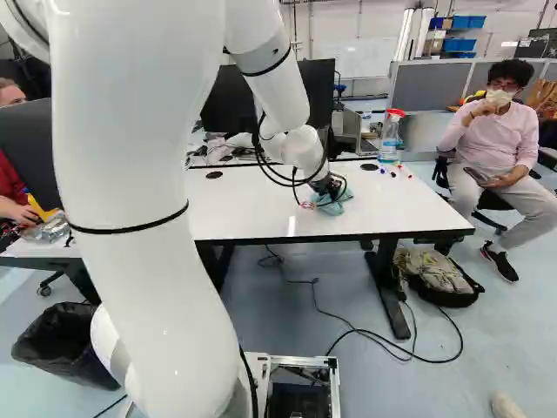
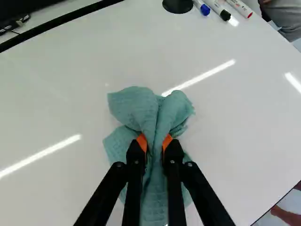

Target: Clean the table with the green towel

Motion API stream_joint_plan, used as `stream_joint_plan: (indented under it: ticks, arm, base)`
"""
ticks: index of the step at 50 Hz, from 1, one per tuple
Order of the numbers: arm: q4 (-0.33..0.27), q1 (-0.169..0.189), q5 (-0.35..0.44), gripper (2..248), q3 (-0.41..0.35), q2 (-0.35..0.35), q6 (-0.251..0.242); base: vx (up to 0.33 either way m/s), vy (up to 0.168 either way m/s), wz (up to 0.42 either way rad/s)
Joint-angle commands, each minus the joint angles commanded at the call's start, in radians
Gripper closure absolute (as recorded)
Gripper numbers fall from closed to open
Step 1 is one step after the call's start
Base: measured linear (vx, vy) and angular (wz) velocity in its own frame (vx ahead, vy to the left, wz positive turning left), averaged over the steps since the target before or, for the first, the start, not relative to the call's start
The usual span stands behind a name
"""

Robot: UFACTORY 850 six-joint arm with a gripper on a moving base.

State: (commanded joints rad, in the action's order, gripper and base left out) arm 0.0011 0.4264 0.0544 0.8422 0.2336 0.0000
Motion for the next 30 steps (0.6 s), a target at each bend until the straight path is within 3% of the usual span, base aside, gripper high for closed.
stream_joint_plan:
  ticks: [12, 30]
  arm:
    - [0.0, -0.035, 0.0, 196, 0.003, 0.003, 0.0]
    - [0.0, -0.046, 0.0, 196, 0.094, 0.078, 0.0]
  base:
    - [0.0, 0.0, 0.0]
    - [0.0, 0.0, 0.0]
